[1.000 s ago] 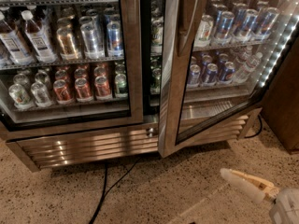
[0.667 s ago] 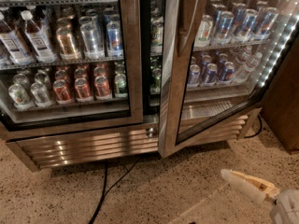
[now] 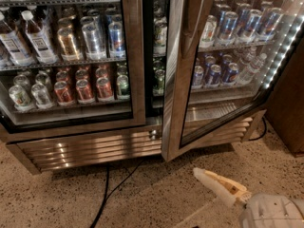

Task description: Open right fridge door

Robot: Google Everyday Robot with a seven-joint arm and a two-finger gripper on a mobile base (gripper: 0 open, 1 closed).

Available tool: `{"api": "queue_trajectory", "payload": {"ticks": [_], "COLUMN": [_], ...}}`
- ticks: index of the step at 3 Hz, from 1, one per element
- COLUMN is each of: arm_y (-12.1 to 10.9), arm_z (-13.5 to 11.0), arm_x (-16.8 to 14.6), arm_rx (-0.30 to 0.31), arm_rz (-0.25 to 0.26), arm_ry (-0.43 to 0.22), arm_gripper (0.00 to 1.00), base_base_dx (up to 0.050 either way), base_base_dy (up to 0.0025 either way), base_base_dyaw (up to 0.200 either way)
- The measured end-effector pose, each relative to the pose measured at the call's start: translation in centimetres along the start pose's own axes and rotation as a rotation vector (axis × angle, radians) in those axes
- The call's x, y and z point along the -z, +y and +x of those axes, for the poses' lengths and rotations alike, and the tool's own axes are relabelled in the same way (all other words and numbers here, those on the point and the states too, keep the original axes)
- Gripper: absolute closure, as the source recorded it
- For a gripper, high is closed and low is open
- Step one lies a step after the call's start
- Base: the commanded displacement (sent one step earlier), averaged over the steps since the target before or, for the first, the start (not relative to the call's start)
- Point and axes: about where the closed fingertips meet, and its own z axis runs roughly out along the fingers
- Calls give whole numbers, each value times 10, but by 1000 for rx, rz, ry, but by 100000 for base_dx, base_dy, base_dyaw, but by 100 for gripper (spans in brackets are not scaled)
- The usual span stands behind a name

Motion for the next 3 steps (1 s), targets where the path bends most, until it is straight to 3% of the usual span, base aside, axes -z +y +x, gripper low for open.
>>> {"api": "queue_trajectory", "payload": {"ticks": [1, 2, 3], "arm_y": [38, 38, 28], "arm_z": [7, 7, 3], "arm_x": [-64, -64, -62], "arm_rx": [46, 46, 36], "arm_rz": [75, 77, 169], "arm_ry": [-24, -23, -33], "arm_gripper": [0, 0, 0], "base_base_dx": [0, 0, 0], "base_base_dy": [0, 0, 0], "base_base_dyaw": [0, 0, 0]}}
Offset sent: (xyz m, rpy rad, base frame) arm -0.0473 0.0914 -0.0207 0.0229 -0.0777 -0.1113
